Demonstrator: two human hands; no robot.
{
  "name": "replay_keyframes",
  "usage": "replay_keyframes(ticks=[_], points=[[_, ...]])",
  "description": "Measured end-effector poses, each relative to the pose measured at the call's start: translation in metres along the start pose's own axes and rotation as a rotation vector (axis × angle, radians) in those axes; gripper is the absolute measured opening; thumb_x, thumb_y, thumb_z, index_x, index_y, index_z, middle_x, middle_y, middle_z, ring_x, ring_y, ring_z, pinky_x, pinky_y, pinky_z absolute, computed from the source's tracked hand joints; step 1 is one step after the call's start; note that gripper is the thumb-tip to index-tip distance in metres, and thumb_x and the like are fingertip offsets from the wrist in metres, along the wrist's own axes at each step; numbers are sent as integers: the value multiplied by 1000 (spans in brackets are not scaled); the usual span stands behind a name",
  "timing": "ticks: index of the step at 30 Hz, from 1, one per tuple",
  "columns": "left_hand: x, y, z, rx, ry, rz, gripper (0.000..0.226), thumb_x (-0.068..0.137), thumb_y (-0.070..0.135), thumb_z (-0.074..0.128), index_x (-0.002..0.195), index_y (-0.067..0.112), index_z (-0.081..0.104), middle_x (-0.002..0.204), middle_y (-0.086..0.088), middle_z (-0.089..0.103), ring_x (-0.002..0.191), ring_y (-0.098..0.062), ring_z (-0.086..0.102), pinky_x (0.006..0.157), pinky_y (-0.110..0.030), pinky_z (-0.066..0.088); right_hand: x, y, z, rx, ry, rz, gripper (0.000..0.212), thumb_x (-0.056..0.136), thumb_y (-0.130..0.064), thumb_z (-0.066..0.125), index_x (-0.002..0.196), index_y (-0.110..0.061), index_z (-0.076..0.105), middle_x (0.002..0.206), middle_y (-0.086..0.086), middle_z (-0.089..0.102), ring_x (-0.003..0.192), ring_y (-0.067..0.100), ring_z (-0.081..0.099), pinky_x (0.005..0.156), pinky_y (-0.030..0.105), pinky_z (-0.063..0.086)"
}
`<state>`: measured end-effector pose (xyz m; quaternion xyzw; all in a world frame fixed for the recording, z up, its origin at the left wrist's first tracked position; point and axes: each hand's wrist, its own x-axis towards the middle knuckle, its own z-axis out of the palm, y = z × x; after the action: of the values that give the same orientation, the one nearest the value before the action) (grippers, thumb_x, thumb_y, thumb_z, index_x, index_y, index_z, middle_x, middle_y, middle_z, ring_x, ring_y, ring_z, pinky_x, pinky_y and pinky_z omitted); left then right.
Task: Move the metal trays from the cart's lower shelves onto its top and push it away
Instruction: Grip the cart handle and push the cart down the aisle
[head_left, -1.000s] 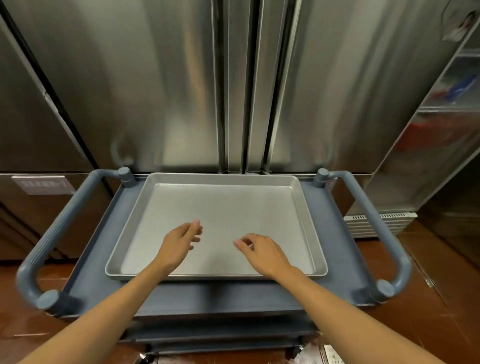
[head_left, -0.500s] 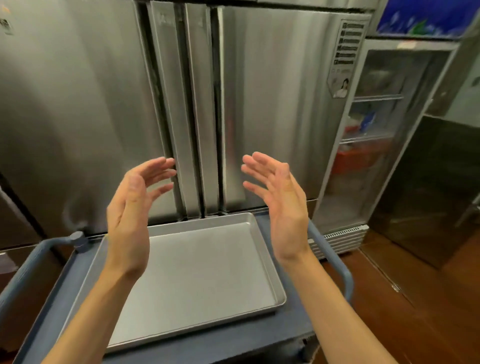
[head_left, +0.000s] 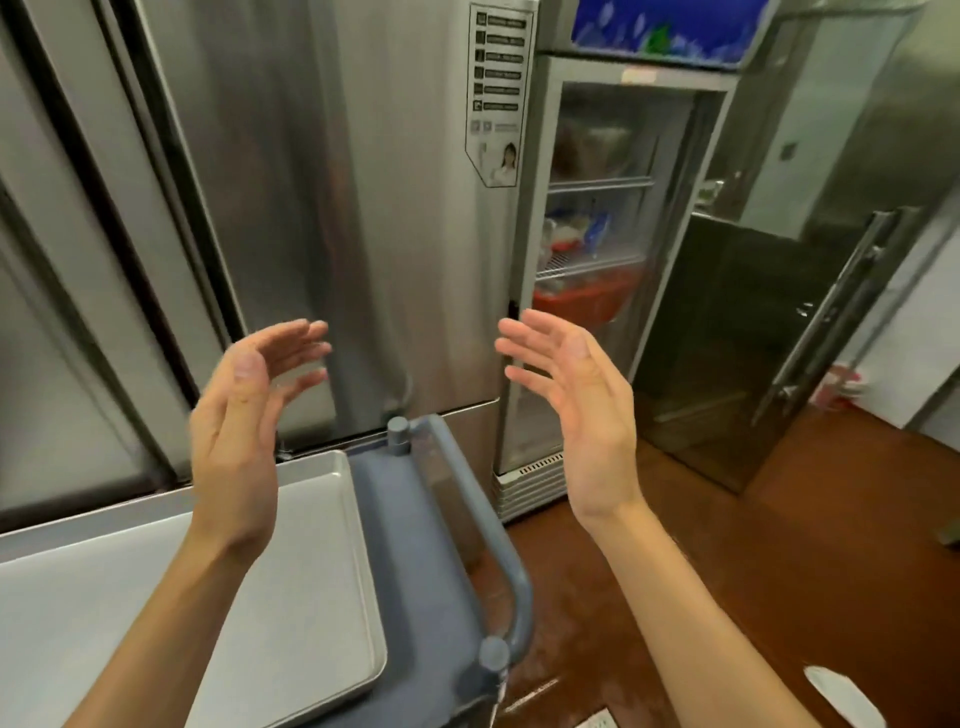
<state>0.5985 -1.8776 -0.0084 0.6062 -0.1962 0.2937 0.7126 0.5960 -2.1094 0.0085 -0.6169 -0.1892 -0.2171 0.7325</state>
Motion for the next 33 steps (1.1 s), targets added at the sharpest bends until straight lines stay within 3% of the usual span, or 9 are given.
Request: replay_keyframes(ticks=[12, 16, 24, 33], points=[[59, -108, 135, -53, -179, -48, 46, 98, 50, 41, 122, 17, 62, 125, -10, 66, 116, -32, 61, 100, -52, 47, 71, 46, -103, -152, 151, -7, 40, 99, -29, 35, 123, -6, 58, 119, 9, 68, 111, 24, 64, 96, 50, 49], [70, -143, 168, -9, -150, -63, 41, 101, 40, 38, 122, 13, 61, 124, -11, 65, 115, -33, 61, 99, -56, 46, 106, 67, -150, -109, 149, -13, 38, 99, -28, 36, 121, -8, 60, 118, 10, 68, 110, 26, 64, 96, 53, 48], [77, -173, 190, 182, 184, -76, 37, 97, 47, 44, 113, 23, 67, 120, -10, 68, 112, -32, 62, 96, -53, 49, 187, 135, -195, 90, -113, 84, 37, 99, -26, 38, 119, -6, 60, 117, 12, 68, 110, 27, 64, 96, 52, 49], [54, -129, 191, 479, 607, -48, 37, 95, 41, 42, 112, 18, 65, 118, -12, 68, 109, -30, 63, 95, -49, 50, 229, 171, -146, 306, -515, 184, 34, 97, -26, 40, 114, -7, 62, 115, 13, 68, 109, 29, 64, 95, 56, 47]])
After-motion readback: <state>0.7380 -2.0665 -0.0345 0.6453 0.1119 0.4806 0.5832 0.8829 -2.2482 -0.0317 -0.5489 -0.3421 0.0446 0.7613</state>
